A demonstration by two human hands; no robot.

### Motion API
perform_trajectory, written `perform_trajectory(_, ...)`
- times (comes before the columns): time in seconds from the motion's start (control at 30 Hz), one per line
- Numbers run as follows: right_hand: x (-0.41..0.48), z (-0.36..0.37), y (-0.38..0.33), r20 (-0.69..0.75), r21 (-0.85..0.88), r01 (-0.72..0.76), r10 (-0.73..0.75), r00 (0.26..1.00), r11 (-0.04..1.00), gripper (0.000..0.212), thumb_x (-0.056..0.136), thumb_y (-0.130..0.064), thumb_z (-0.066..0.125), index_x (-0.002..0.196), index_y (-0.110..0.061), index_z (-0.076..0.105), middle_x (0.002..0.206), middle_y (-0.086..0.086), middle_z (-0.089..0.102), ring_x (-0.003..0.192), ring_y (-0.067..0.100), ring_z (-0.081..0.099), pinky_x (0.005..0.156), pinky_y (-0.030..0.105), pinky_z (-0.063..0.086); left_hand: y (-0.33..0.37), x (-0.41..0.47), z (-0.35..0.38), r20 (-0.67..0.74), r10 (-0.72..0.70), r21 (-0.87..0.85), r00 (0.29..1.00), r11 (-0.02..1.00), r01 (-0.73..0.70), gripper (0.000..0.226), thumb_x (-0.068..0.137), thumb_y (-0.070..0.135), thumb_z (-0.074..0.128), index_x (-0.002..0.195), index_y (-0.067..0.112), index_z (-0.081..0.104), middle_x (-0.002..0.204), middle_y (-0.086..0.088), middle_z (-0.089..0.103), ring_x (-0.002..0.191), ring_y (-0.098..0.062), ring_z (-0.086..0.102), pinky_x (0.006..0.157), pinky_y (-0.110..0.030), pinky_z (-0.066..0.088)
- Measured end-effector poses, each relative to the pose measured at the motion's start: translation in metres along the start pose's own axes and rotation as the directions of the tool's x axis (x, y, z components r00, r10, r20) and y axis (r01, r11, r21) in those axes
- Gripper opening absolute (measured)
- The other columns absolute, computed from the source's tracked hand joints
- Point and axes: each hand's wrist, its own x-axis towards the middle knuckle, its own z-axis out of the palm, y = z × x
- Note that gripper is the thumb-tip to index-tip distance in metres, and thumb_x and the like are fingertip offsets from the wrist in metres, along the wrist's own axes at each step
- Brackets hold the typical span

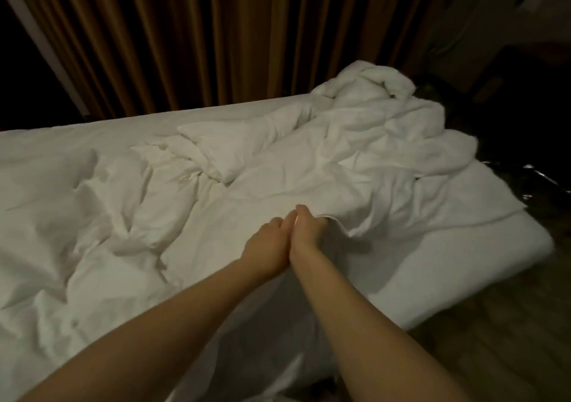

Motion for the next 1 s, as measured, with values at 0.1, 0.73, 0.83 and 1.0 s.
perform_trajectory(0.1,0.018,-0.022,-0.010,0.042,0.165,-0.074,0.068,0.997,0.984,0.035,0.088,-0.022,0.060,0.116,-0.001,0.058,0.113,0.016,0.065,0.101,0.032,0.063,0.088,0.041,0.053,0.004,0.014,0.004,-0.107,0.092,-0.155,0.990,0.982,-0.108,0.037,0.094,0.020,0.050,0.130,0.021,0.052,0.114,-0.006,0.067,0.100,-0.024,0.063,0.083,-0.031,0.046)
perform_trajectory(0.73,0.150,-0.190,-0.235,-0.086,0.571,0.187,-0.168,0.982,0.799,0.045,0.092,0.008,0.038,0.132,-0.009,0.046,0.111,0.013,0.058,0.090,0.027,0.057,0.097,0.046,0.046,0.062,0.083,-0.087,0.490,0.071,-0.136,0.869,0.991,-0.004,0.029,0.063,0.003,0.056,0.086,0.020,0.061,0.084,0.001,0.061,0.083,-0.015,0.055,0.054,-0.012,0.039)
perform_trajectory(0.83,0.133,-0.215,-0.290,-0.187,0.467,0.389,-0.341,0.921,0.794,0.037,0.098,-0.006,0.041,0.130,-0.026,0.046,0.101,0.004,0.059,0.092,0.024,0.059,0.083,0.036,0.053,0.107,0.112,-0.071,0.453,0.124,-0.058,0.883,0.992,-0.110,0.017,0.070,0.011,0.058,0.085,0.014,0.062,0.088,-0.006,0.063,0.086,-0.020,0.055,0.059,-0.021,0.039)
perform_trajectory(1.0,0.179,-0.274,-0.109,-0.206,-0.134,-0.016,-0.012,0.979,0.991,0.059,0.094,-0.011,0.051,0.147,-0.012,0.026,0.142,0.019,0.042,0.125,0.037,0.048,0.097,0.042,0.045,0.095,0.124,0.004,0.678,-0.056,0.371,0.733,0.887,-0.276,0.033,0.094,0.017,0.051,0.121,-0.001,0.059,0.125,-0.017,0.059,0.112,-0.027,0.056,0.095,-0.028,0.041)
